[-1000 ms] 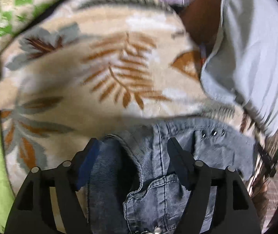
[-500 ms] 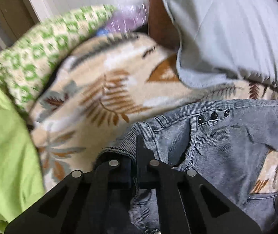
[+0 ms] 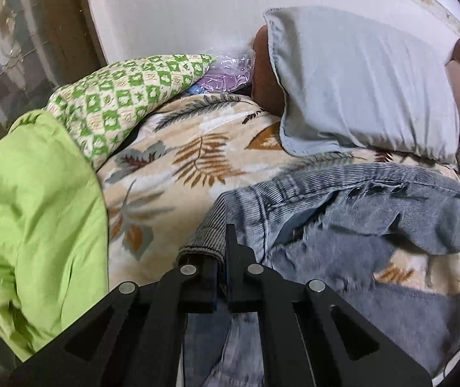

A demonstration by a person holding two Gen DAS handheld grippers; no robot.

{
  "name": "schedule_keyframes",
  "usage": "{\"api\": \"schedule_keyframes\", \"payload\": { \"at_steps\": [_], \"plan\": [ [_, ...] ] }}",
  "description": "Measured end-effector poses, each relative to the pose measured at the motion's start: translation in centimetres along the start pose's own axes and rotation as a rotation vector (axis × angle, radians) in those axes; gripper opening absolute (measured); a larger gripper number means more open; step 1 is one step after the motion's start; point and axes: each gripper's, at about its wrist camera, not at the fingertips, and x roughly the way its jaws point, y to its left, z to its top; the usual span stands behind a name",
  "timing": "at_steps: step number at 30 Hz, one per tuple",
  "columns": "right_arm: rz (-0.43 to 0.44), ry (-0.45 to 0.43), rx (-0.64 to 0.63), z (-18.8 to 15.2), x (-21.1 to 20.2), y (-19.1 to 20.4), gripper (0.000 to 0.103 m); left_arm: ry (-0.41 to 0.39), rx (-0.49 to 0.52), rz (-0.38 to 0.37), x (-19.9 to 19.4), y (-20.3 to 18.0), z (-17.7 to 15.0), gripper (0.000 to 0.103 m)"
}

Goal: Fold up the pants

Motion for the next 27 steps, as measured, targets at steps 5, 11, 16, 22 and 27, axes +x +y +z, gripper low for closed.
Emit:
{"api": "schedule_keyframes", "payload": {
  "at_steps": [5,11,16,22,27],
  "plan": [
    [0.009,0.004,0.012,-6.1,-5.0,-0.2,0.012,0.017,-0.010,-0.028,-2.1,0.8,-4.9,0.002],
    [0.000,0.054,0.023,-14.1,-9.3,-0.3,0.015,0.131,-0.014,-0.059,-1.5,1.7,-11.3,0.002],
    [0.005,0.091,0.092,-18.5,-10.6,-0.5,0.020,0.258,-0.017,-0.062,0.7,2.1,-15.5,0.002],
    [-0.045,0.147,0.121,-20.6,-11.8,-0.2,0.028,0.299,-0.068,-0.111,0.2,3.3,-16.5,0.010],
    [-0.117,0.129,0.059,-20.0,-16.4,1.5,0.045,0.317,-0.148,-0.204,-3.1,5.8,-17.4,0.033]
  ]
}}
